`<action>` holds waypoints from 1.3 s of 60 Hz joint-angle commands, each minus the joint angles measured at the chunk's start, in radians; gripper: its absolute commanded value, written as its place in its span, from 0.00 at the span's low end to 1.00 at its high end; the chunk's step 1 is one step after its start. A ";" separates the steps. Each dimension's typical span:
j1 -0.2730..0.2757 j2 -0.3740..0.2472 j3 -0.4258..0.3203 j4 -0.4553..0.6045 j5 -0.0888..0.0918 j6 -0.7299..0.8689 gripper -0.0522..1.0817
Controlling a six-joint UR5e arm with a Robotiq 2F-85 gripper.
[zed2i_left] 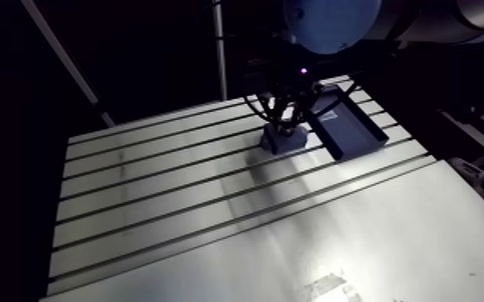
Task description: Pick up the bearing and press it into the housing until flush.
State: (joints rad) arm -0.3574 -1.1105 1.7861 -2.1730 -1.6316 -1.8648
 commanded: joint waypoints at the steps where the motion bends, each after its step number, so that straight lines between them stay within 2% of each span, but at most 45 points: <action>1: -0.003 0.007 0.000 0.000 0.000 0.000 0.65; 78: -0.003 0.008 0.002 0.000 0.000 -0.012 0.65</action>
State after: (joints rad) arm -0.3606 -1.1021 1.7876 -2.1730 -1.6317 -1.8763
